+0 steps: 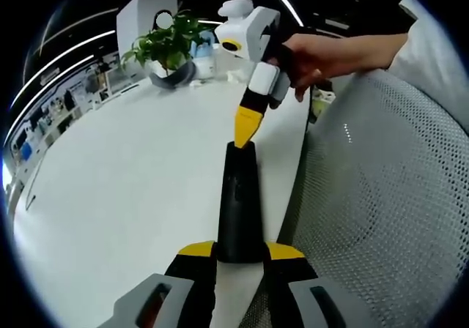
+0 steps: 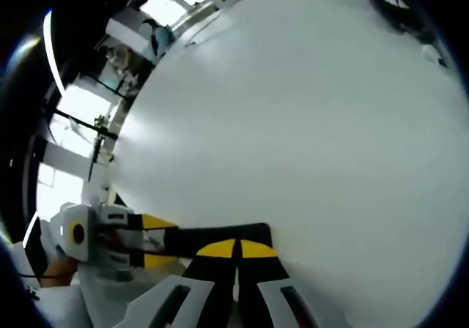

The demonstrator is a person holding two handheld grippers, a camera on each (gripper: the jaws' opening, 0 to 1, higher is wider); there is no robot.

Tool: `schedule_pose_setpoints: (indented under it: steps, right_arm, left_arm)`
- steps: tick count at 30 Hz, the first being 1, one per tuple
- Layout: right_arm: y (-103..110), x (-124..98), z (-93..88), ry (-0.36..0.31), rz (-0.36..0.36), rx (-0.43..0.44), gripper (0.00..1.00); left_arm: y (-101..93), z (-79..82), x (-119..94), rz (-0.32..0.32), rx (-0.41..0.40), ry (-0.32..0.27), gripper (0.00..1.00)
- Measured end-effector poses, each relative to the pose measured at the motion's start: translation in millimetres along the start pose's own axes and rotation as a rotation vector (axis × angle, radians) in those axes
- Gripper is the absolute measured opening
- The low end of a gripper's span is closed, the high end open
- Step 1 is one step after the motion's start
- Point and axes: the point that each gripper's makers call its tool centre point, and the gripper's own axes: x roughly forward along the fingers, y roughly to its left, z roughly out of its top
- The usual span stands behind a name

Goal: Press the specified remote control buttons in sequence, fully releasing each button before pressing the next.

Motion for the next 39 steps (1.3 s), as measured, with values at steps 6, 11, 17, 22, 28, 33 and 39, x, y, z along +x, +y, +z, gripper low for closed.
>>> schedule_pose_setpoints:
  steps: [6,11,17,22,28,33,39]
  right_arm:
    - [2.1,-0.1,-0.5,0.007,0.027,0.029,0.0]
    - [1.9,0.5,-2.7,0.018,0.027,0.032,0.0]
    - [2.4,2.4,-5.7,0.039,0.027,0.021,0.0]
    - [1.7,2.8,-7.2,0.043,0.029,0.035,0.0]
    - [3.2,3.8,-7.8,0.04,0.016,-0.002,0.0]
    - [2.1,3.5,-7.6,0.035,0.016,0.002,0.0]
    - [2.1,3.0,-7.7,0.032,0.017,0.006,0.0]
  left_arm:
    - [-0.8,0.5,0.7,-0.006,0.005,-0.001,0.24]
    - [-2.6,0.7,1.5,-0.013,0.014,0.002,0.24]
    - [-3.0,0.7,1.8,-0.018,0.015,0.0,0.24]
    - [-2.8,0.9,1.8,-0.018,0.015,-0.002,0.24]
    - [-2.9,0.9,1.8,-0.018,0.012,-0.006,0.24]
    - [-3.5,0.9,1.5,-0.018,0.014,-0.008,0.24]
    - [-3.7,1.0,1.5,-0.019,0.014,-0.01,0.24]
